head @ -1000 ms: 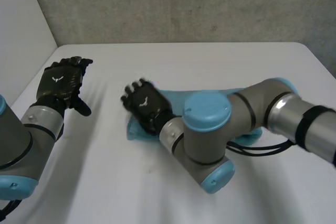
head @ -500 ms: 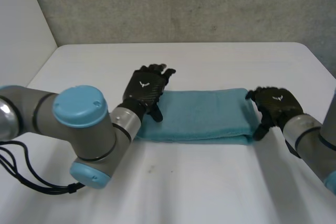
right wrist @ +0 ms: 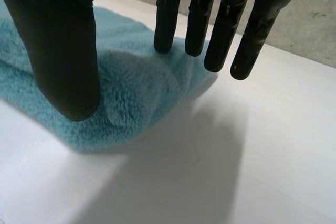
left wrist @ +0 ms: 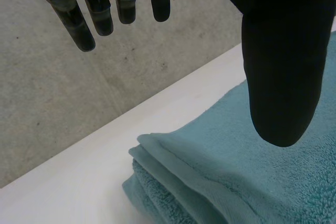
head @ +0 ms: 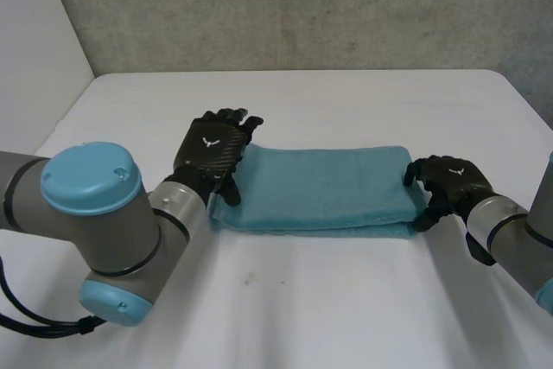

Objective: Fold the laundry

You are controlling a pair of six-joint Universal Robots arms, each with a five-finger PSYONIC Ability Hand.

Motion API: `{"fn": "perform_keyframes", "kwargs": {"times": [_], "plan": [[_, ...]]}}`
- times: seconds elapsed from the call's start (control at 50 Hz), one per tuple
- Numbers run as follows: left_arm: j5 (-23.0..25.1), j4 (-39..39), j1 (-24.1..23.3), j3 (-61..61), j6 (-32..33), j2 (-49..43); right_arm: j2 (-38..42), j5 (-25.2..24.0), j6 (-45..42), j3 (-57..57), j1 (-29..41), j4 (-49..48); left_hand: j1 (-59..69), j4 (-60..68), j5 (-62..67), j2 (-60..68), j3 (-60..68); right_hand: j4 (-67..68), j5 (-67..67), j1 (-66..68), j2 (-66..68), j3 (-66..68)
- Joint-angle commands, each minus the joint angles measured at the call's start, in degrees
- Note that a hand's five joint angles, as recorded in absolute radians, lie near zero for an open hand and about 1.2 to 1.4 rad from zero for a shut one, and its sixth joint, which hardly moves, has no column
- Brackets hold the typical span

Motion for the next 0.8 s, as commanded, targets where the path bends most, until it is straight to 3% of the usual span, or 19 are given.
{"fn": "perform_keyframes", "kwargs": {"times": [0.02, 0.06, 0.08, 0.12, 0.24, 0.32, 0.4, 0.48, 0.66, 0.8], "plan": [[0.0, 0.0, 0.1, -0.8, -0.2, 1.0, 0.1, -0.1, 3.3, -0.2, -0.3, -0.2, -0.2, 0.4, -1.8, 0.6, 0.4, 5.6, 5.3, 8.9, 5.1, 5.6], [0.0, 0.1, 0.2, -1.3, -0.3, 1.3, 1.9, 0.2, 3.6, -0.4, -0.4, -0.8, -0.2, 0.4, -1.8, 0.6, 0.4, 24.5, 24.2, 27.8, 24.0, 24.5], [0.0, 0.1, 0.2, -1.3, -0.3, 1.3, 1.9, 0.2, 3.6, -0.5, -0.4, -0.8, -0.2, 0.4, -1.8, 0.6, 0.4, 24.6, 24.3, 27.9, 24.1, 24.6], [-0.1, 0.0, 0.2, -1.7, -0.3, 1.5, 4.2, 0.5, 4.0, -1.4, -0.2, -0.9, -0.2, 0.4, -1.8, 0.6, 0.4, 48.6, 48.4, 51.9, 48.1, 48.6], [-0.1, -0.2, 1.1, -2.9, -0.3, 2.6, 5.0, 2.6, 2.9, -3.1, -0.1, -0.9, -0.2, 0.4, -1.8, 0.6, 0.4, 48.7, 48.5, 52.0, 48.3, 48.7], [-0.1, -0.3, 2.6, -4.6, -0.3, 4.9, 4.4, 6.6, 1.8, -9.0, 1.3, -0.1, -0.2, 0.4, -1.8, 0.6, 0.4, 48.7, 48.5, 52.0, 48.3, 48.7], [-0.1, -0.3, 4.2, -5.8, -0.4, 6.7, 2.8, 7.4, 1.8, -14.4, 6.6, 0.6, -0.2, 0.4, -1.8, 0.6, 0.4, 48.7, 48.5, 52.0, 48.3, 48.7], [-0.1, -0.3, 6.8, -7.7, -0.3, 10.8, 3.0, 7.5, 1.7, -26.3, 17.8, 4.2, -0.2, 0.4, -1.8, 0.6, 0.4, 48.7, 48.5, 52.0, 48.3, 48.7], [-0.2, -0.3, 11.7, -9.9, -0.9, 16.6, 18.6, 6.4, 1.2, -45.4, 37.7, 7.0, -0.2, 0.4, -1.8, 0.6, 0.4, 48.7, 48.5, 52.0, 48.3, 48.7], [-0.1, -0.4, 12.6, -9.8, -2.1, 16.8, 27.5, 7.7, -2.7, -49.4, 42.2, 10.3, -0.2, 0.4, -1.8, 0.6, 0.4, 48.7, 48.5, 52.0, 48.3, 48.7]]}}
